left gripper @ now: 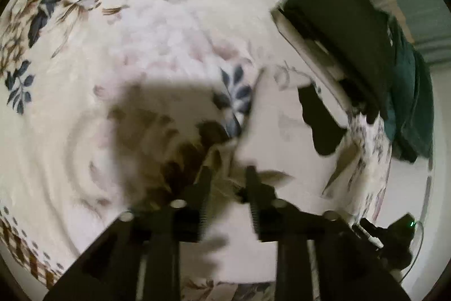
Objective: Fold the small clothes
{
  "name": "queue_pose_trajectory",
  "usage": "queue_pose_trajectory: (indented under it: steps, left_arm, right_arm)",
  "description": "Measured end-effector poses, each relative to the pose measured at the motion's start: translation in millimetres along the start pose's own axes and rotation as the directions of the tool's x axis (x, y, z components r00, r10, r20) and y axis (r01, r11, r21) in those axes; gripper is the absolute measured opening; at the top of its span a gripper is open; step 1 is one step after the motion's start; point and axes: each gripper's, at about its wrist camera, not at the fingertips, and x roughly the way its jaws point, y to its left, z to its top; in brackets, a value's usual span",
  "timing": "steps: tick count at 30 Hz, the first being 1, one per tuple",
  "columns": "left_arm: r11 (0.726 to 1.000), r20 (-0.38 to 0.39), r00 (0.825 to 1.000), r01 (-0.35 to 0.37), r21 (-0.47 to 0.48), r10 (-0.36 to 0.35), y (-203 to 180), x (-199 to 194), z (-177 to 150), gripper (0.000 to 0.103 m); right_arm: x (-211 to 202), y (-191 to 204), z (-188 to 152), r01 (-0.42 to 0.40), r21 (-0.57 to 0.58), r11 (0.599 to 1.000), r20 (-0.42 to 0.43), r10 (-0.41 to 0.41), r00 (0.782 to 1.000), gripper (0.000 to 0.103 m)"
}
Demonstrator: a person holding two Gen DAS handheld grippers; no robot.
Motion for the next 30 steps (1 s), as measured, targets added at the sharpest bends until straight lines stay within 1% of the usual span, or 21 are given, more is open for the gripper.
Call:
queue_pose_trajectory:
  steps: [1,2,3,4,9,11,12,13,14,15,16,19,20,21,22,23,24,25,26,28,30]
  left_arm:
    - [1.000,0.015,1.000,0.013,-0.013,-0.013,6.3,-2.0,1.9,0.037]
    - [1.000,0.021,1.000,0.010,-0.011,-0.010,8.3,-2.5,2.0,0.048]
    - [1.000,0.025,1.000,0.003,-0.002,-0.003,10.1,-2.7,1.4,0.052]
    - [1.000,0.024,1.000,0.001,0.016,-0.001,11.9,0.3,0.5,0.054]
    - [0.996,-0.037,0.999,-0.006,0.086,0.009,3.8,30.8,-0.7,0.054]
    - [0.991,-0.022,0.999,-0.024,0.130,0.028,-3.6,37.9,-3.0,0.051]
    - [0.988,-0.002,0.999,-0.036,0.149,0.036,-5.7,38.8,-4.1,0.043]
    - [0.981,0.013,0.997,-0.075,0.176,0.074,-7.5,42.3,-4.5,0.013]
    - [0.978,0.001,0.995,-0.098,0.183,0.100,-6.3,47.1,-3.0,0.009]
    - [0.980,-0.010,0.995,-0.099,0.170,0.102,-2.7,50.7,-0.3,0.009]
    - [0.987,-0.027,0.996,-0.083,0.140,0.088,2.5,52.4,3.5,0.010]
    - [0.989,-0.070,0.995,-0.056,0.138,0.067,-3.5,45.3,15.5,0.012]
    - [0.986,-0.061,0.996,-0.059,0.156,0.069,-9.5,39.6,18.6,0.017]
    - [0.981,-0.043,0.996,-0.064,0.185,0.073,-19.7,31.9,24.3,0.022]
    - [0.977,-0.032,0.998,-0.052,0.208,0.060,-28.3,27.3,29.3,0.039]
    - [0.971,-0.016,0.999,-0.035,0.238,0.040,-40.4,23.6,36.9,0.062]
    - [0.964,0.006,0.999,-0.034,0.266,0.033,-51.9,21.7,44.0,0.068]
    - [0.949,0.041,0.999,-0.040,0.313,0.028,-69.1,21.6,53.7,0.069]
    - [0.935,0.055,0.998,-0.056,0.350,0.039,-81.0,25.5,60.2,0.069]
    - [0.890,0.079,0.994,-0.102,0.444,0.074,-108.2,42.1,74.8,0.069]
    - [0.834,0.074,0.990,-0.141,0.534,0.120,-131.7,68.1,85.8,0.069]
  right_arm:
    - [-1.7,-0.1,2.5,0.024,-0.016,1.000,0.015,-0.024,1.000,0.053]
    - [-2.1,-0.8,2.9,0.052,-0.027,0.998,0.027,-0.051,0.998,0.055]
    - [0.3,-2.5,3.8,0.079,-0.036,0.996,0.024,-0.078,0.997,0.055]
    - [4.9,-4.3,4.8,0.090,-0.044,0.995,0.013,-0.090,0.996,0.055]
    - [44.8,-13.5,5.2,0.098,-0.076,0.992,-0.074,-0.104,0.992,0.055]
    - [61.1,-12.8,3.5,0.071,-0.079,0.994,-0.101,-0.078,0.992,0.054]
    - [65.7,-11.6,1.7,0.051,-0.082,0.995,-0.099,-0.059,0.993,0.036]
    - [69.1,-9.3,-0.1,0.079,-0.097,0.992,-0.083,-0.087,0.993,0.018]
    - [73.3,-7.5,-0.6,0.150,-0.115,0.982,-0.067,-0.159,0.985,0.003]
    - [77.3,-8.5,-0.2,0.203,-0.120,0.972,-0.059,-0.211,0.976,0.003]
    - [79.6,-10.5,0.8,0.228,-0.108,0.968,-0.061,-0.235,0.970,0.003]
    - [73.8,-4.3,5.6,0.237,-0.094,0.967,-0.082,-0.245,0.966,0.004]
    - [68.2,1.6,8.1,0.239,-0.099,0.966,-0.080,-0.247,0.966,0.004]
    - [61.6,10.1,11.7,0.241,-0.111,0.964,-0.071,-0.249,0.966,0.005]
    - [55.9,18.3,15.5,0.241,-0.125,0.962,-0.057,-0.250,0.967,0.009]
    - [50.4,28.9,21.2,0.245,-0.144,0.959,-0.037,-0.252,0.967,0.024]
    - [46.4,40.0,28.1,0.253,-0.162,0.954,-0.018,-0.260,0.966,0.048]
    - [45.2,50.3,35.9,0.261,-0.174,0.949,0.000,-0.265,0.964,0.057]
    - [45.5,61.9,45.8,0.269,-0.185,0.945,0.018,-0.270,0.963,0.062]
    - [54.6,85.8,68.2,0.297,-0.219,0.929,0.036,-0.296,0.954,0.062]
    - [68.4,104.9,87.2,0.331,-0.254,0.909,0.053,-0.329,0.943,0.062]
